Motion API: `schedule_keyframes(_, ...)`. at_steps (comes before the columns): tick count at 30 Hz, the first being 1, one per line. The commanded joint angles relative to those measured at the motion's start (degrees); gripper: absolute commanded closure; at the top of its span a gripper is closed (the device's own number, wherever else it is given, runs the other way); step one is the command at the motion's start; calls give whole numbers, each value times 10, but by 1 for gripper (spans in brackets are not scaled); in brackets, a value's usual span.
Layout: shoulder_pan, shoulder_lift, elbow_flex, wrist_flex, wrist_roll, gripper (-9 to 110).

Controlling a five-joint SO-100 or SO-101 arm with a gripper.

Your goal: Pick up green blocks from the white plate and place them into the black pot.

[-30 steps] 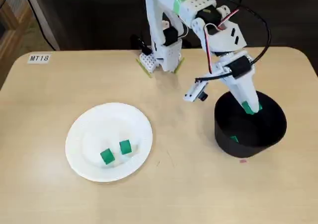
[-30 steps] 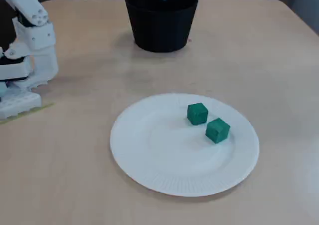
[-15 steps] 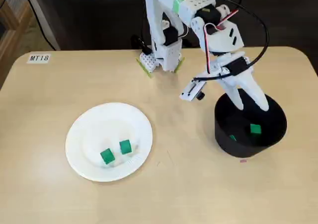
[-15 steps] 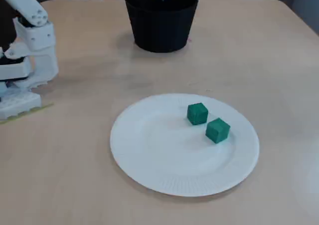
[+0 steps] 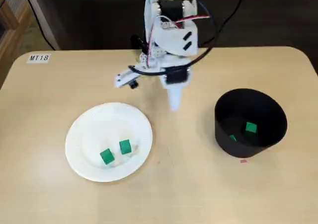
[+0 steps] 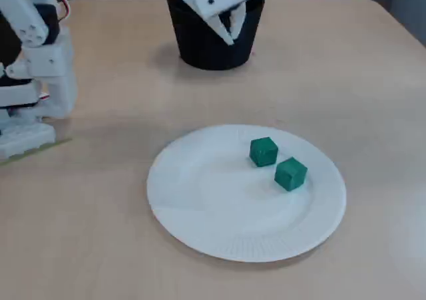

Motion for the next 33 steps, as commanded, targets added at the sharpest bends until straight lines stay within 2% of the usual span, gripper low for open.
schedule_keyframes(1,34,-124,-182,96,-22,104)
schedule_keyframes(6,94,-206,-258,122,22,104)
schedule_keyframes(14,181,-287,-293,140,169,104)
schedule_keyframes(21,195,-343,-341,140,266,104)
schedule_keyframes(25,200,-388,-390,140,279,104)
schedule_keyframes(30,201,-433,-438,141,268,80)
schedule_keyframes(33,202,-458,-461,141,265,78)
